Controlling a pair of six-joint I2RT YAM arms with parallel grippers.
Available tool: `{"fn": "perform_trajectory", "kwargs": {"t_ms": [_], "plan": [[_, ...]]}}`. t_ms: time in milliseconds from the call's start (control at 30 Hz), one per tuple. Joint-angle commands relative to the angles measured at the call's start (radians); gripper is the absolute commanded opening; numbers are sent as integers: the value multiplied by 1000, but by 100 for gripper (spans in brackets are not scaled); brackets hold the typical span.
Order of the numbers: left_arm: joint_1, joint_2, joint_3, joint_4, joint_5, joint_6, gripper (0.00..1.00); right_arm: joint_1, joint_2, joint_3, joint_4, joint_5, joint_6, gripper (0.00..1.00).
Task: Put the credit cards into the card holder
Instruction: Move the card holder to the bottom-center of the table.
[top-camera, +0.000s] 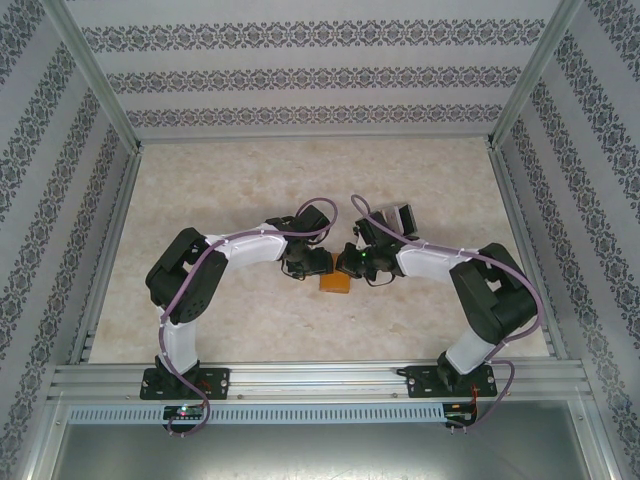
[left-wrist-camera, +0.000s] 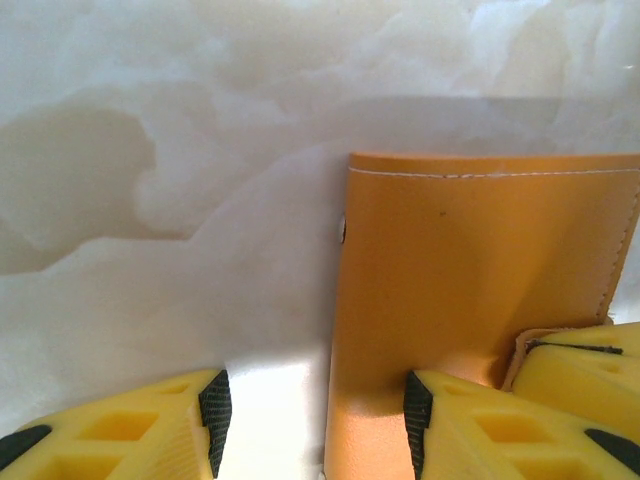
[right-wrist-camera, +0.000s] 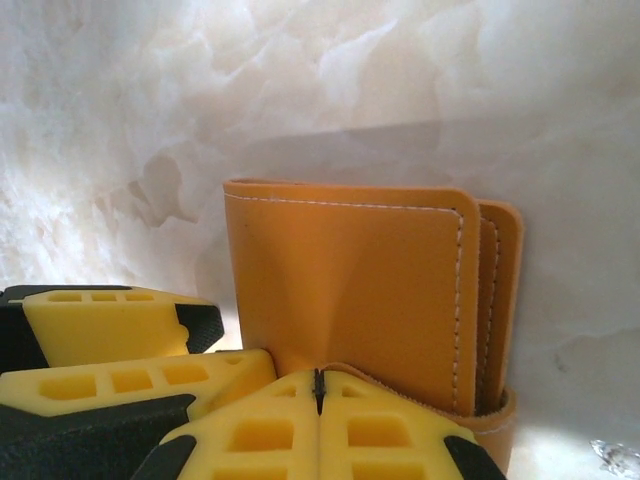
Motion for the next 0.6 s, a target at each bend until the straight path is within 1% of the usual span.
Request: {"fn": "perform_trajectory", "kwargs": {"t_ms": [0,67,133,267,333,433,500,567], "plan": [[-36,43,-41,114,37,-1,51,22,22,-48,-133,69,3,0],[-36,23,-40,106,23,12,52,23,-17,-10,-174,83,-15,3],[-36,-1,-44,98,15,27,51,23,-38,4,-192,71,-8,3],[-36,-68,-107,127,17,9,52,54,-18,-53,-175,63,39,2],[-36,-127,-162,145,-5,-7,55,93,-3,-86,-166,61,63,0],[-36,-243,-226,138,-76,-8,60,174,-16,-127,-151,79,114,0],[-33,-317,-244,104,-153,3,62,227,-29,-141,-145,79,143,0],[-27,-378,-249,58,-233,11,63,271,-57,-142,-166,106,160,1]]}}
